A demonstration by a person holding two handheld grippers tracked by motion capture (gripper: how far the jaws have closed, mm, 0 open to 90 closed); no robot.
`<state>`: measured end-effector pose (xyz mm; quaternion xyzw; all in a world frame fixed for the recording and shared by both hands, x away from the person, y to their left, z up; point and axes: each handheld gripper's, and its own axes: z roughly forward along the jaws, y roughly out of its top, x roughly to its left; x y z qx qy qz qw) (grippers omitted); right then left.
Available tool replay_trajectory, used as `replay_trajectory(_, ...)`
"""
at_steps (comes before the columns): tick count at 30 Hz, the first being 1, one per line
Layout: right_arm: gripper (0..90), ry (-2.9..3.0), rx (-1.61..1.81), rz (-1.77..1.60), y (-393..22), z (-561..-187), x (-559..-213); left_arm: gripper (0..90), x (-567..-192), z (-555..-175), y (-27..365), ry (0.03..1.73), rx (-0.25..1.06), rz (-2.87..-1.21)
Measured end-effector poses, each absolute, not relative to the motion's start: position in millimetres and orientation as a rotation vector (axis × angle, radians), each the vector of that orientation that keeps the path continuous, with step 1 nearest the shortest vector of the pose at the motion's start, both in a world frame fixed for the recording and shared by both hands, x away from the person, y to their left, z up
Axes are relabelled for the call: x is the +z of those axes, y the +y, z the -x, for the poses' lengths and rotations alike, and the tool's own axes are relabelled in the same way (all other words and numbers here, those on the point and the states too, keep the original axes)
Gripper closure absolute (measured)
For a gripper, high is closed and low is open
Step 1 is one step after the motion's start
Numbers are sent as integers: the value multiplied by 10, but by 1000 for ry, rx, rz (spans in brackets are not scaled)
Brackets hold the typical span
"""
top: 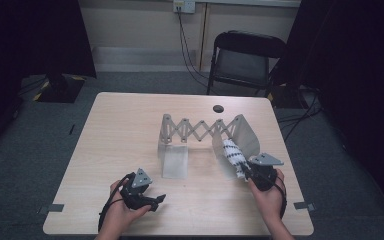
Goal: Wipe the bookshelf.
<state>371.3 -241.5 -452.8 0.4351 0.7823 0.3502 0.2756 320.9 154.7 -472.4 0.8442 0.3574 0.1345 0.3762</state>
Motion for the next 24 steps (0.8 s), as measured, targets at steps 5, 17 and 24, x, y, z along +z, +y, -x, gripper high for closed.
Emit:
replay_trajectory(5,776,2064,975,-1128,-2412,-3694,-4269,205,-4727,-3211,1548,914,343,-2169)
replay_trajectory(17,776,2004,1025,-1032,-2361,-3690,-3649,206,-4735,-3212,1541,913,347,-2169)
replay_trajectory(24,776,1973,1054,-1005,-2331,-3701,-3442,206,-4746,-3213,1533,916,333,-2172)
